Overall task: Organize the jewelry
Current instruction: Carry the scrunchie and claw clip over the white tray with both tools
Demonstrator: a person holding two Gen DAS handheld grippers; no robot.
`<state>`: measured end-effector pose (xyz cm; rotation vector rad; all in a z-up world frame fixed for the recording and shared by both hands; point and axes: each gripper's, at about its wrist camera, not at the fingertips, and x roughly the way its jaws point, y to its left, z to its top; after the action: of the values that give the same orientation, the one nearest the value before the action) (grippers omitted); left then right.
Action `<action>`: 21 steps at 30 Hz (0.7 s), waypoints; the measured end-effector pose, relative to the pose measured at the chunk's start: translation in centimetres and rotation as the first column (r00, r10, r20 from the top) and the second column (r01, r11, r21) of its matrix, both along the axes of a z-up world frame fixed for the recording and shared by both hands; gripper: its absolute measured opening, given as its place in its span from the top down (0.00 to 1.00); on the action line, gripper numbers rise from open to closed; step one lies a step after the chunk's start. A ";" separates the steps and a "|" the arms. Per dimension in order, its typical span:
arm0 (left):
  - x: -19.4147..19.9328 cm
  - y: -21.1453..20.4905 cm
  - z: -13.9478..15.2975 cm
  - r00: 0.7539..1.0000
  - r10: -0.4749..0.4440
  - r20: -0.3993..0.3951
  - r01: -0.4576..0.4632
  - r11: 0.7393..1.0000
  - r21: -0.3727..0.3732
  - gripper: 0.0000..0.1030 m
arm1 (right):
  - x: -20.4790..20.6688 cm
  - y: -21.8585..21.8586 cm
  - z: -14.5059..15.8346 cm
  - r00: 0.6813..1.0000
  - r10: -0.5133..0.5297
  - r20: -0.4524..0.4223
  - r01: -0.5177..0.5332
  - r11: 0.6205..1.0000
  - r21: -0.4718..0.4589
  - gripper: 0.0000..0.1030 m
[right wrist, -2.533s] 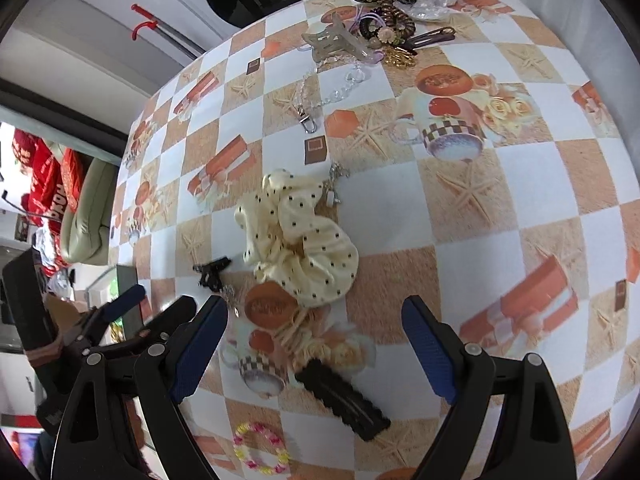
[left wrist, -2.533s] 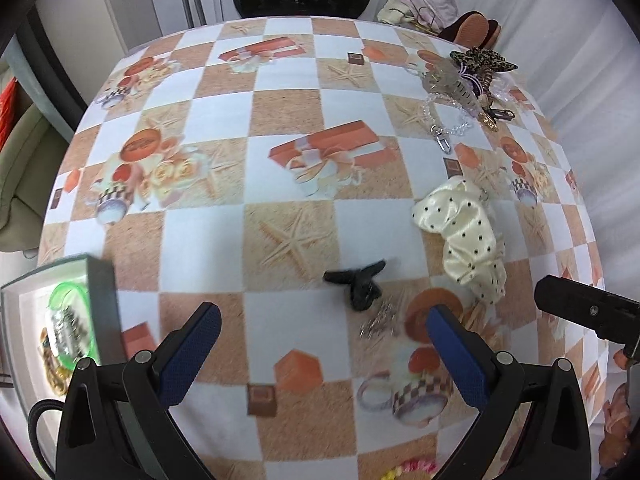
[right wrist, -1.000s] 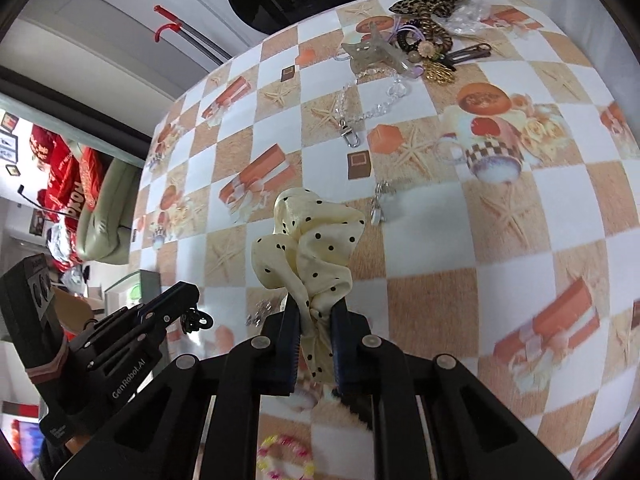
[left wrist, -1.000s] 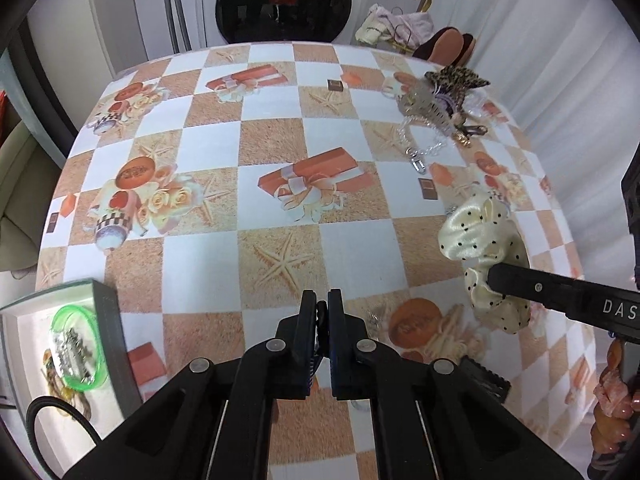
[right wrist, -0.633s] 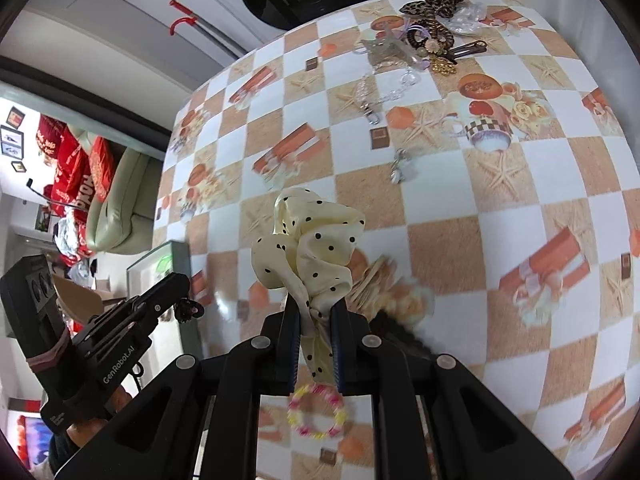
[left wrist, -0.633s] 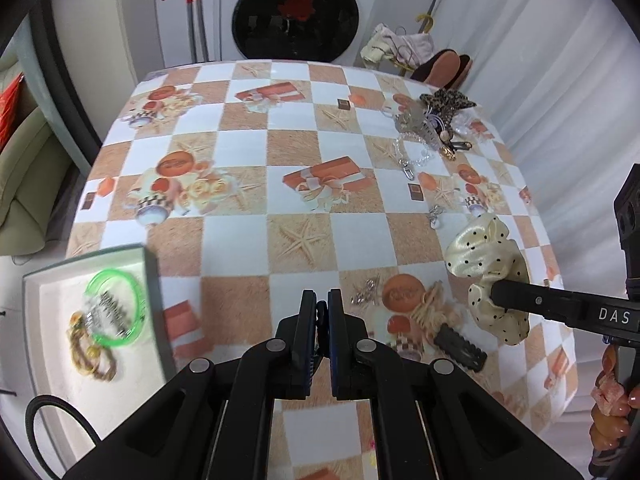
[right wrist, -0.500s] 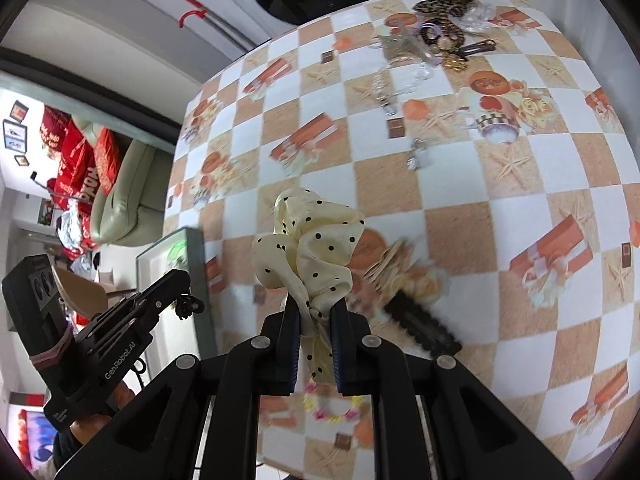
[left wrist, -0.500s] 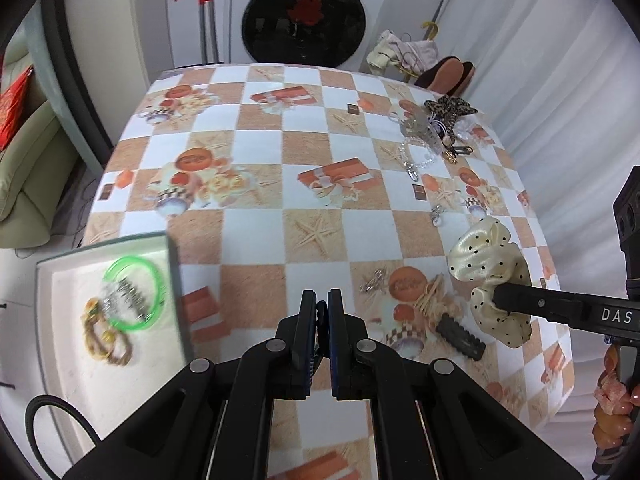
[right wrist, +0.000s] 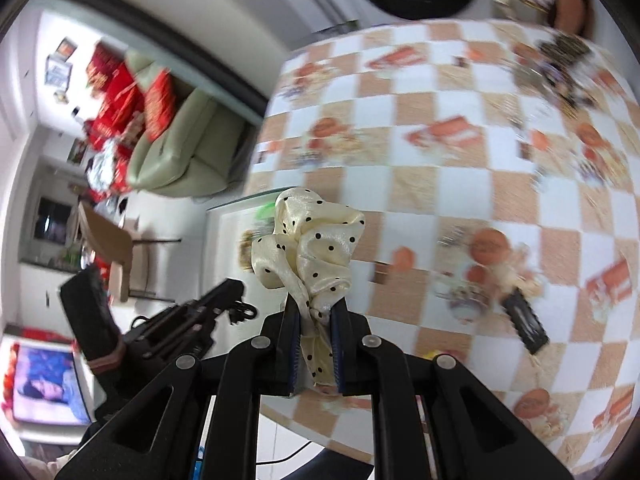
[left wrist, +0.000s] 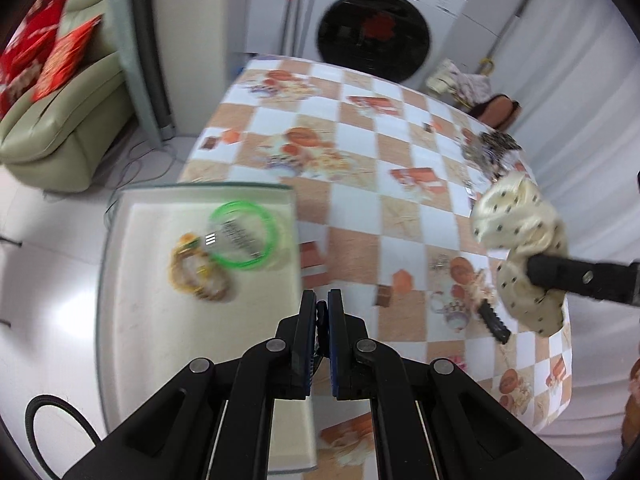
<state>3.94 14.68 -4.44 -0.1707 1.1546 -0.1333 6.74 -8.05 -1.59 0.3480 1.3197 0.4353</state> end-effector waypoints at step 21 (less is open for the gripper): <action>-3.1 10.9 -5.7 0.972 0.232 -0.046 -0.230 0.971 0.061 0.90 | 5.1 21.2 -6.2 0.927 0.374 0.004 -0.373 0.926 -0.058 0.86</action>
<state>0.89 25.63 -10.17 -0.2598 1.1808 0.1098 11.80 13.16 -7.81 0.0409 1.3834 0.7177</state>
